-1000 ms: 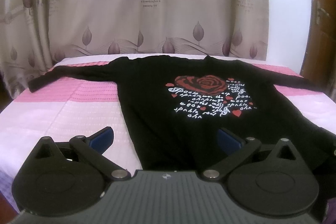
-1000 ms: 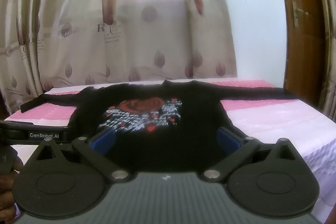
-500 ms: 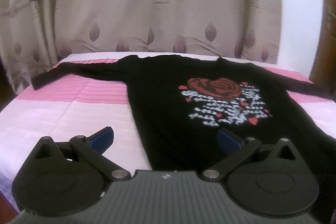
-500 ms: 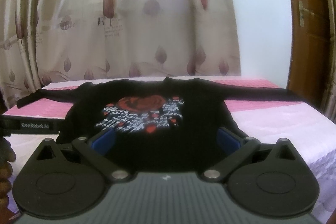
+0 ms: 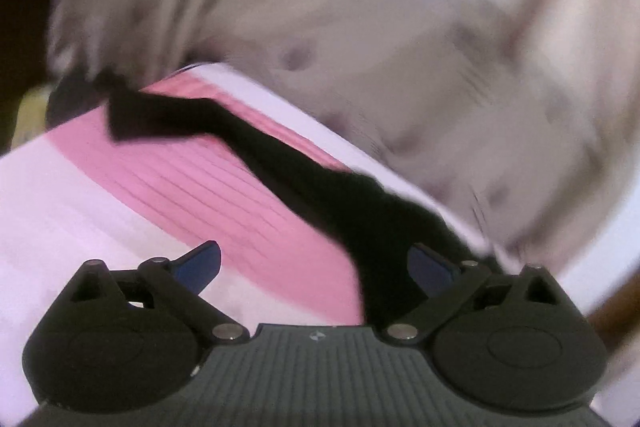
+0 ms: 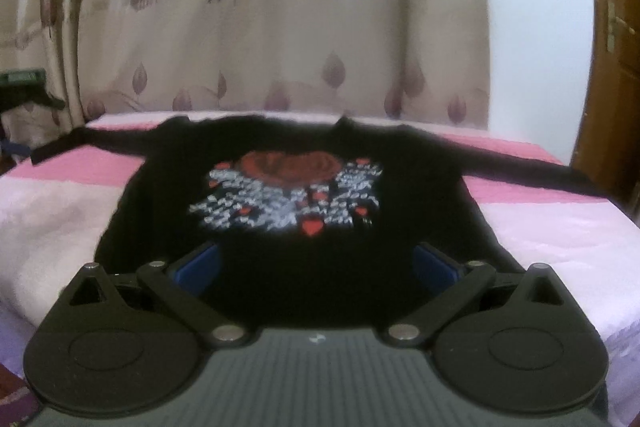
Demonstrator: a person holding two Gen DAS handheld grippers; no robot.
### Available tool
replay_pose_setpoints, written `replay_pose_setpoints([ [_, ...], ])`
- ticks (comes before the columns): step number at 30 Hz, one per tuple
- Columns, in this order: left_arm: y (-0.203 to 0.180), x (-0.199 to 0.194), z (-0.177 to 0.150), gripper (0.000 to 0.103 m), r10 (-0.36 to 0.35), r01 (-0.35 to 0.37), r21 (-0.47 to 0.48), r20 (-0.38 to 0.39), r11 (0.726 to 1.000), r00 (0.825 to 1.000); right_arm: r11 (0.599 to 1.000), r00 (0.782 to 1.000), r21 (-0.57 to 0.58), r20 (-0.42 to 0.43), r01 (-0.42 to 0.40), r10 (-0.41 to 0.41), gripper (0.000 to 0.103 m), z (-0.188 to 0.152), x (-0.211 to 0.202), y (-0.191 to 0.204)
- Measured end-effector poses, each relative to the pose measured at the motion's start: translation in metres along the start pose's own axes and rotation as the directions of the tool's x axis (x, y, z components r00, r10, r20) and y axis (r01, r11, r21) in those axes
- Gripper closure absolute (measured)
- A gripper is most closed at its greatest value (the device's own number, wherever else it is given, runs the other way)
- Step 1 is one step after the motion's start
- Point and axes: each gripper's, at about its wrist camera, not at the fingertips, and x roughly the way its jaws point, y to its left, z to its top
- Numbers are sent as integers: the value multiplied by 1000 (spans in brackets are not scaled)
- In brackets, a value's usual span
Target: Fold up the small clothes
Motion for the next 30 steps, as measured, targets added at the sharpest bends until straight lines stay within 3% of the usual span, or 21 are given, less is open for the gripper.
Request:
replay_pose_setpoints([
  [4, 64, 43, 54, 15, -29, 12, -239, -68, 971, 997, 1000, 1000, 21, -30, 10, -9, 0, -2, 10, -3],
  [12, 118, 97, 99, 16, 116, -137, -311, -86, 940, 990, 1000, 995, 15, -97, 19, -18, 0, -6, 29, -4],
  [14, 131, 100, 104, 21, 114, -127, -344, -56, 930, 992, 1000, 994, 8, -109, 22, -21, 0, -7, 32, -3],
  [15, 134, 104, 110, 28, 115, -126, -352, -50, 927, 992, 1000, 993, 7, -115, 21, -20, 0, -7, 34, -3],
  [17, 137, 113, 117, 60, 135, -146, -337, -58, 930, 989, 1000, 992, 5, -127, 22, -21, 0, -7, 37, -2],
  [18, 139, 119, 120, 95, 158, -174, -324, -77, 930, 984, 1000, 991, 6, -132, 23, -22, 0, -7, 39, -2],
  [19, 142, 126, 121, 100, 190, -211, -322, -95, 923, 977, 1000, 990, 7, -136, 24, -23, 0, -7, 39, -2],
  [21, 143, 123, 124, 100, 217, -218, -315, -39, 924, 975, 1000, 990, 8, -142, 26, -25, 0, -7, 41, -3],
  [23, 135, 114, 136, 100, 253, -235, -243, 46, 941, 966, 999, 988, 9, -148, 35, -34, 0, -6, 42, -4],
  [27, 116, 81, 161, 100, 242, -225, -99, 219, 969, 945, 999, 988, 24, -152, 38, -34, 0, -5, 45, -8],
  [30, 121, 65, 168, 100, 216, -204, -76, 236, 976, 947, 999, 987, 29, -156, 35, -30, 0, -5, 47, -8],
])
